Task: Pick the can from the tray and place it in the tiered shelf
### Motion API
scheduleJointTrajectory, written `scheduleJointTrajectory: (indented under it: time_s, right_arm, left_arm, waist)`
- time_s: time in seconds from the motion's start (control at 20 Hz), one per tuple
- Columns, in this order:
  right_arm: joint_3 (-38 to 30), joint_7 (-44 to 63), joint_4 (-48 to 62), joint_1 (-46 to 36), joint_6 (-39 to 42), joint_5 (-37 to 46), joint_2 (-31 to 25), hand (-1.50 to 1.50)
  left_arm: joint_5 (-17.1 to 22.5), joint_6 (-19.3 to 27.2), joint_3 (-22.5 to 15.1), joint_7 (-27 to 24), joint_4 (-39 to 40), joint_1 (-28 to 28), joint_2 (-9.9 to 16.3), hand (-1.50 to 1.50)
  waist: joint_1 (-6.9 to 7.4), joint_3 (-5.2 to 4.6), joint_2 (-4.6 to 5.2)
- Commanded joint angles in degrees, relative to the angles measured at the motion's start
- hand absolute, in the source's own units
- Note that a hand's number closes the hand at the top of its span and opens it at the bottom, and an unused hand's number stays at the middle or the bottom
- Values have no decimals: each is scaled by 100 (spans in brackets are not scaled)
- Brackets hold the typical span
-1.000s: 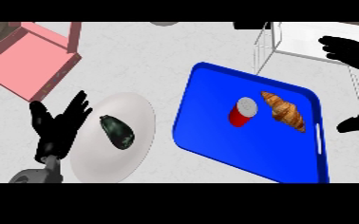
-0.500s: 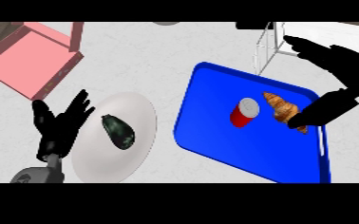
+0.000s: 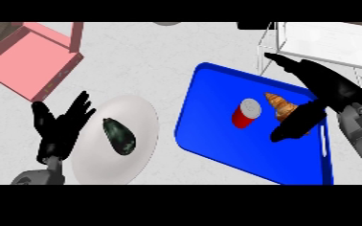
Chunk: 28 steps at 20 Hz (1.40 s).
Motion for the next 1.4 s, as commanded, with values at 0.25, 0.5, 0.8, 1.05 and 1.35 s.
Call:
scheduleJointTrajectory:
  time_s: [0.25, 0.5, 0.8, 1.05, 1.35]
  right_arm:
    - [287, 112, 231, 261, -128, 1288, 727, -150]
    - [5, 149, 391, 147, 88, 1507, 961, -150]
    - [-114, 254, 194, 382, 322, 1883, 1184, -150]
    - [144, -160, 976, 395, -13, 2705, 1608, -150]
    - [-196, -996, 1338, 622, -63, 3189, 1599, -150]
  left_arm:
    - [-124, -166, 100, -221, 336, 253, -97, 0]
    - [-123, -272, 214, -143, 640, -88, -116, 0]
    - [-248, -113, 246, 238, 362, -261, -168, 0]
    - [-297, -236, 159, -78, 11, 425, -276, 0]
    - [-165, -423, 490, 94, 355, -122, -141, 0]
  waist:
    - [0, -30, 32]
    - [-11, -31, 38]
    - [-24, -30, 30]
    - [25, -29, 34]
    - [-11, -29, 36]
